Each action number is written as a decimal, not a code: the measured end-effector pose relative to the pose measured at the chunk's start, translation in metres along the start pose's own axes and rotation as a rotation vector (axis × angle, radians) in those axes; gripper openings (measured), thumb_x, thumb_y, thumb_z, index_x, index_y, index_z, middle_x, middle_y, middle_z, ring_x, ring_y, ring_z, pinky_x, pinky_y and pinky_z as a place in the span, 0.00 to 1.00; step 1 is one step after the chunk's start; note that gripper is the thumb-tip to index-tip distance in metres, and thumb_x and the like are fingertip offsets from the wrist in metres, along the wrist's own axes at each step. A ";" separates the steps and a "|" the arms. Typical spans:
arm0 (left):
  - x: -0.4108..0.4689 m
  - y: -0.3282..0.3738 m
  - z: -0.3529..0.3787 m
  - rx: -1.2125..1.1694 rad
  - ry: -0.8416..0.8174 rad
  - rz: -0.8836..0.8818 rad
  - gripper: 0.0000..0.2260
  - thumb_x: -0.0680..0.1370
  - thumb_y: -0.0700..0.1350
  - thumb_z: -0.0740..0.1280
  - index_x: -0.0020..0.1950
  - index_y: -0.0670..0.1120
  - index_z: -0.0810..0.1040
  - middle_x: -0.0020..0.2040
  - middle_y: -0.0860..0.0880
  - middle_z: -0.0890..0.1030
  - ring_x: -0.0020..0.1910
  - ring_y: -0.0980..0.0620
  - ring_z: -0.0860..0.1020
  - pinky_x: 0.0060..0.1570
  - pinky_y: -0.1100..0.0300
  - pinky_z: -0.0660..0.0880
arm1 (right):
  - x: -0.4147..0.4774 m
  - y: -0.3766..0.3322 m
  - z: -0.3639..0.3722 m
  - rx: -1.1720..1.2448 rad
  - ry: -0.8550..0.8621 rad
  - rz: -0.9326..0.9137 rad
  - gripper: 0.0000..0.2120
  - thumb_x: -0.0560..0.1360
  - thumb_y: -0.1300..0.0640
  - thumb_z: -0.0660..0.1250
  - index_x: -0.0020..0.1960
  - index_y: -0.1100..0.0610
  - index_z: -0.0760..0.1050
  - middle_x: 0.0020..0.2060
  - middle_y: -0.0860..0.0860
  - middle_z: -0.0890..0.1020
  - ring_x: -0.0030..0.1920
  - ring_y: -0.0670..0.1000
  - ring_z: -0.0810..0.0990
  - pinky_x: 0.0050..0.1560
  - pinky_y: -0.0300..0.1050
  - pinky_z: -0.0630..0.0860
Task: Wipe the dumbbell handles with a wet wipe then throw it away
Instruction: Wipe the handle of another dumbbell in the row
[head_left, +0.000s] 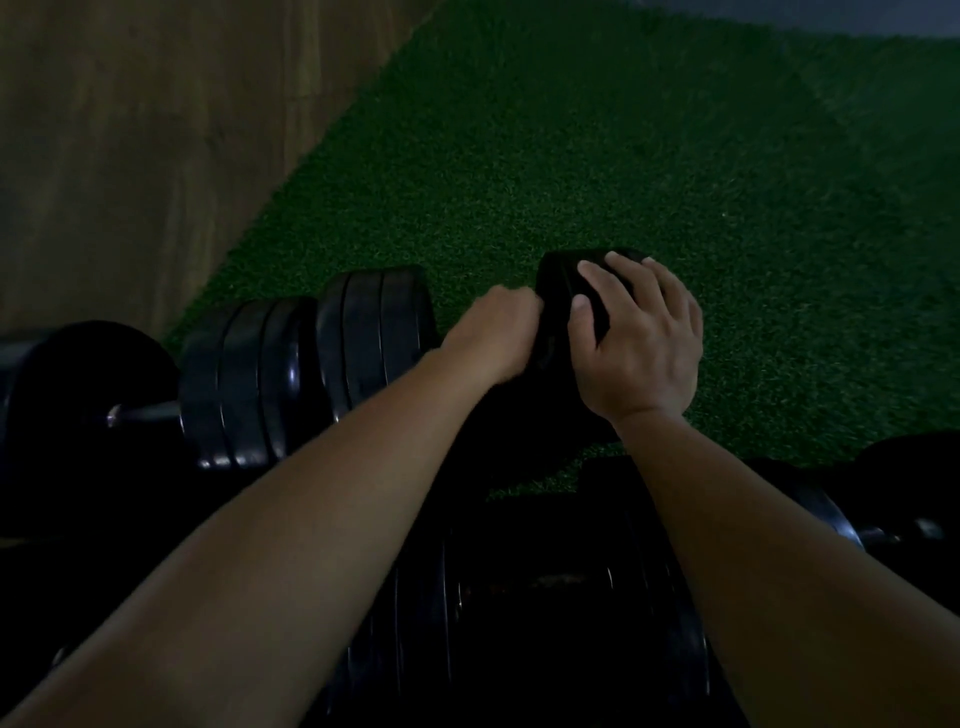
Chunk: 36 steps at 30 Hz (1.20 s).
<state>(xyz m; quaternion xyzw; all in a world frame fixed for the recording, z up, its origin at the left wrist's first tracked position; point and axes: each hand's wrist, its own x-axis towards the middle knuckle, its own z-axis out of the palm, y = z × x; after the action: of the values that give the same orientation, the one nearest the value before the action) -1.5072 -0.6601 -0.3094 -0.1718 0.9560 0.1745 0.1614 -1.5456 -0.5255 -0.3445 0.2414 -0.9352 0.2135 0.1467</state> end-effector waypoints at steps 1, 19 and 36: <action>-0.006 -0.003 0.004 0.003 0.020 -0.029 0.06 0.79 0.38 0.62 0.52 0.44 0.79 0.49 0.41 0.79 0.52 0.39 0.79 0.43 0.52 0.72 | 0.000 0.000 0.000 0.004 -0.011 0.004 0.20 0.79 0.43 0.56 0.68 0.47 0.75 0.69 0.47 0.75 0.73 0.54 0.66 0.72 0.54 0.61; -0.036 0.026 0.066 -2.357 0.542 -1.162 0.11 0.80 0.40 0.67 0.63 0.42 0.77 0.46 0.44 0.80 0.41 0.49 0.80 0.35 0.60 0.76 | 0.000 -0.001 -0.003 -0.006 -0.031 0.000 0.20 0.80 0.45 0.57 0.68 0.47 0.74 0.70 0.49 0.74 0.73 0.56 0.67 0.72 0.56 0.61; -0.013 0.040 0.104 -2.360 0.594 -0.818 0.05 0.78 0.35 0.68 0.45 0.42 0.81 0.40 0.43 0.81 0.38 0.49 0.80 0.47 0.53 0.77 | 0.000 -0.001 -0.002 -0.012 -0.024 -0.011 0.20 0.80 0.44 0.55 0.69 0.47 0.74 0.70 0.48 0.74 0.73 0.55 0.66 0.72 0.56 0.61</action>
<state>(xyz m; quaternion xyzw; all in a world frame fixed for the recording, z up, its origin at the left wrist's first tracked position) -1.4851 -0.5814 -0.3860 -0.5217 0.1000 0.8049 -0.2645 -1.5449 -0.5259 -0.3423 0.2480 -0.9369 0.2041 0.1378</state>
